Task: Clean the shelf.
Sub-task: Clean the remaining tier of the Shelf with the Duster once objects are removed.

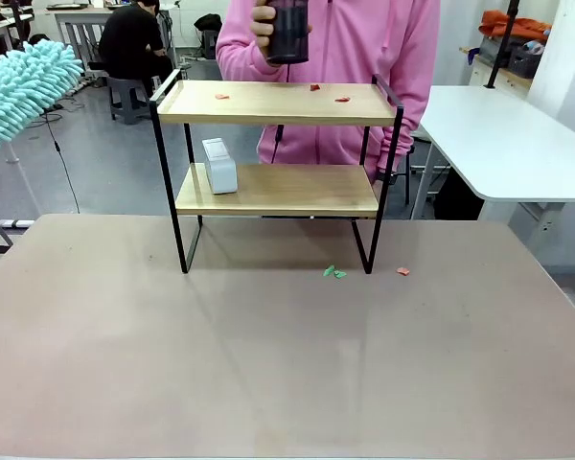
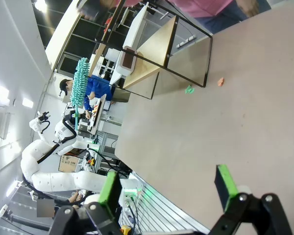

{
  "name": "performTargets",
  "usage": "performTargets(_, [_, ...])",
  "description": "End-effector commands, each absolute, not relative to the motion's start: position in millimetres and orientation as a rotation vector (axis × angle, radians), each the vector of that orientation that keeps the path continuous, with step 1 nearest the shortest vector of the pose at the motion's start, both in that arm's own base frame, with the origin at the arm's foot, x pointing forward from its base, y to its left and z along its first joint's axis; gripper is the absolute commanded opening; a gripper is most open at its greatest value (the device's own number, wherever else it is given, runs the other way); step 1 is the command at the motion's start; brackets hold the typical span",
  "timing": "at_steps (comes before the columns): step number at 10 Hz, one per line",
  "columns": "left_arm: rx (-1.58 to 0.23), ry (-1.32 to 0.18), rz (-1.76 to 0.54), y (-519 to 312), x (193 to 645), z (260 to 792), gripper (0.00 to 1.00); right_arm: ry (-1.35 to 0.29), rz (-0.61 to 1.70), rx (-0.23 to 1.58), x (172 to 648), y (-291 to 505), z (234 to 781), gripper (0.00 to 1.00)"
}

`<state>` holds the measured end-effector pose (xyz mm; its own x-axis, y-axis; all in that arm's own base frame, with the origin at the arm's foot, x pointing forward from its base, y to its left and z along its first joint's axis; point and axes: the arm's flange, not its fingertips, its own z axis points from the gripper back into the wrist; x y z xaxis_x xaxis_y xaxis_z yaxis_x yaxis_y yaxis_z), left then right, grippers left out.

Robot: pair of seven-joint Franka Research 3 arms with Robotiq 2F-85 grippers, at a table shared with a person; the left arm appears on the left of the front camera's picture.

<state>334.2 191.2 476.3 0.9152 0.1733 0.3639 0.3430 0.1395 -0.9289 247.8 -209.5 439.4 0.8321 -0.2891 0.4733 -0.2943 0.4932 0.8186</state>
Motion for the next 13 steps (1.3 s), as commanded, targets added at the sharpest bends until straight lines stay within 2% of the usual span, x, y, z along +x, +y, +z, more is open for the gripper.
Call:
performTargets(1, [-1.440, -0.435, -0.128, 191.2, 334.2, 476.3, 0.12, -0.650, 0.023, 1.082, 250.7, -210.2, 441.3, 1.00])
performTargets(2, [-1.377, -0.478, -0.084, 184.7, 336.9, 490.6, 0.12, -0.650, 0.023, 1.082, 250.7, -210.2, 441.3, 1.00])
performTargets(3, [-1.286, -0.502, -0.052, 170.6, 340.2, 525.9, 0.12, -0.650, 0.023, 1.082, 250.7, -210.2, 441.3, 1.00])
performTargets(5, [-1.225, -0.557, -0.087, 138.8, 342.5, 603.1, 0.12, -0.650, 0.023, 1.082, 250.7, -210.2, 441.3, 1.00])
performTargets(7, [-1.059, -0.526, -0.120, 89.1, 348.9, 662.2, 0.12, -0.650, 0.023, 1.082, 250.7, -210.2, 441.3, 1.00])
performTargets(9, [-0.819, -0.477, -0.215, 28.1, 348.1, 691.3, 0.12, -0.650, 0.023, 1.082, 250.7, -210.2, 441.3, 1.00])
performTargets(11, [-0.600, -0.492, -0.266, -33.1, 337.5, 700.1, 0.12, -0.650, 0.023, 1.082, 250.7, -210.2, 441.3, 1.00])
performTargets(13, [-0.581, -0.467, -0.304, -66.2, 335.9, 690.1, 0.12, -0.650, 0.023, 1.082, 250.7, -210.2, 441.3, 1.00])
